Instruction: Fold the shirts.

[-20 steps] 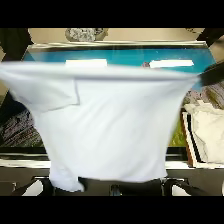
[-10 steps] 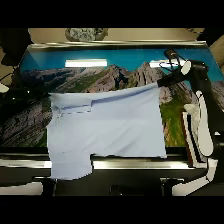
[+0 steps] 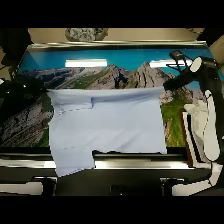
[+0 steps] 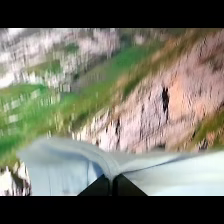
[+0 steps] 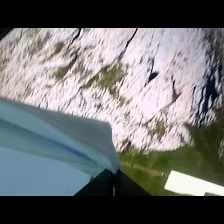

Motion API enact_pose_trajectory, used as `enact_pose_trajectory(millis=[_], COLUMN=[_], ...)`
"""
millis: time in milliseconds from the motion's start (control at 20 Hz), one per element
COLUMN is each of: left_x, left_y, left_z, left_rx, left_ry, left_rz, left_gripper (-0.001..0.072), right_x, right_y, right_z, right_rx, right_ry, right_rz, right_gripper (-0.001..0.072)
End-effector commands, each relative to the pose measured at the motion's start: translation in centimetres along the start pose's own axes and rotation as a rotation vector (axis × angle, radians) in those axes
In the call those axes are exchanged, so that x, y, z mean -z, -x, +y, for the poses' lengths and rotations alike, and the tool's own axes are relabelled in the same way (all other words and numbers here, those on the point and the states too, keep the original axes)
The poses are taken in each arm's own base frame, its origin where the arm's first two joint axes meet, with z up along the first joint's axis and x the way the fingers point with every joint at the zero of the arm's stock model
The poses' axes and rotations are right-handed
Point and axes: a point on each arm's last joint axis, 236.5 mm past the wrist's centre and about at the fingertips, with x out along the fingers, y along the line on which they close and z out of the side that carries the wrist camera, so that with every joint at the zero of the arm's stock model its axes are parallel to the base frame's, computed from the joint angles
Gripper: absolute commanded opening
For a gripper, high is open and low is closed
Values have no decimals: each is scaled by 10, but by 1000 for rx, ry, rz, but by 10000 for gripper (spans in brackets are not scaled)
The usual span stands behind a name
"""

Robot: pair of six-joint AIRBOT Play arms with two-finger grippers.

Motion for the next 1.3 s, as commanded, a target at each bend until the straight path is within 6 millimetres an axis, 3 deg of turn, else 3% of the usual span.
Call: enact_pose_trajectory(millis=[0,100,250,400,450,500,550,650,750,800,900,1050,1150,1250], left_x=[85,120,156,186,189,186,180,160,146,148,178,265,308,337], left_y=[2,4,-3,-11,-12,-11,-6,14,39,49,58,48,40,32], left_z=[16,27,31,36,37,36,35,34,37,39,41,39,39,40], left_rx=[-47,-78,-75,-73,-72,-72,-71,-69,-79,-84,-83,-72,-68,-70], left_ry=[18,32,102,149,153,149,143,126,135,148,182,264,277,301], left_rz=[335,448,535,607,611,603,595,548,479,456,464,556,585,608], left_gripper=[24,24,24,24,46,224,452,473,474,474,475,475,474,474], right_x=[67,92,121,145,146,143,138,134,133,143,177,217,231,236], right_y=[7,-2,-25,-36,-37,-36,-32,-8,16,28,36,28,23,22], right_z=[24,37,66,78,80,80,78,66,54,54,49,60,69,73], right_rx=[-110,-162,-270,-308,-313,-310,-302,-268,-277,-320,-364,-394,-408,-421], right_ry=[50,44,18,-2,-13,-26,-22,63,-4,-46,-113,-159,-162,-166], right_rz=[261,346,409,468,470,459,441,433,388,404,469,510,538,547], right_gripper=[40,40,40,40,43,147,318,429,438,440,496,496,497,496])
